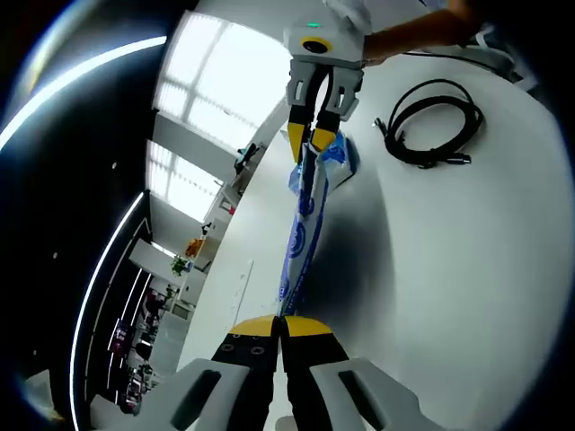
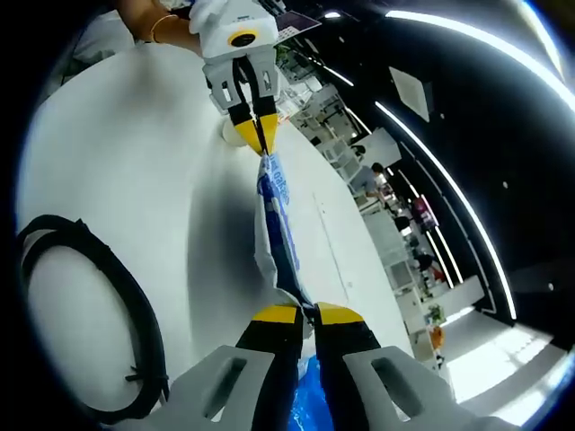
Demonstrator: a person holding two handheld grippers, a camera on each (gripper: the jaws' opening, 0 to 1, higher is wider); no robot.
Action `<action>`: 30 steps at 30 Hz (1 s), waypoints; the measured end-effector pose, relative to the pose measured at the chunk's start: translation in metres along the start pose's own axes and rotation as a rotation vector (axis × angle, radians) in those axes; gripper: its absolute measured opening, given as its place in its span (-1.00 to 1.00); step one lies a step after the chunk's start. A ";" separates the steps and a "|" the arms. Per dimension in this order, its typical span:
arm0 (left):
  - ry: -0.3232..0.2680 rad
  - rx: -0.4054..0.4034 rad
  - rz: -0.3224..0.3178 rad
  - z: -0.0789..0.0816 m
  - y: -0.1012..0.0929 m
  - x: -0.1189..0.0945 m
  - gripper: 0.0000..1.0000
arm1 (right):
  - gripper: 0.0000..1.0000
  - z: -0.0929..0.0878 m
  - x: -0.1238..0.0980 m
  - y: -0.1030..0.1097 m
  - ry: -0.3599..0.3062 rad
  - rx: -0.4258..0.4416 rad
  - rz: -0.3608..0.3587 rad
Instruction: Arrange the tabletop items into an orderly group along one side of the table until the central work area is clear of visible clutter.
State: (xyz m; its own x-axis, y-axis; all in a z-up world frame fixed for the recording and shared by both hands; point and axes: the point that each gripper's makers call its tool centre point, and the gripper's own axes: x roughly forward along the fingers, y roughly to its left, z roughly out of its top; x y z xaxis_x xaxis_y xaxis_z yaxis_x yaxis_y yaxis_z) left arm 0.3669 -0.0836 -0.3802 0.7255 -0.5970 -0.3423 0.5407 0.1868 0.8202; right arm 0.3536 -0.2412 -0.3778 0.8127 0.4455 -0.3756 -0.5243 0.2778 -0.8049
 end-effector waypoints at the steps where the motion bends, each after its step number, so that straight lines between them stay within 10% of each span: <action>1: 0.001 0.002 -0.002 0.000 -0.001 0.000 -1.00 | -0.94 -0.002 0.000 0.002 0.004 0.002 0.003; 30: -0.020 -0.073 -0.089 0.002 -0.042 -0.004 -0.90 | -0.80 -0.032 -0.006 0.001 0.072 0.165 -0.004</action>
State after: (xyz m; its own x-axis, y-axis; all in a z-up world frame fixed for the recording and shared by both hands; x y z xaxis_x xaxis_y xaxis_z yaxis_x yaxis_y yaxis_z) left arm 0.3407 -0.0907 -0.4127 0.6648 -0.6293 -0.4025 0.6329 0.1884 0.7509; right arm 0.3561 -0.2713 -0.3911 0.8279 0.3836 -0.4091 -0.5507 0.4177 -0.7227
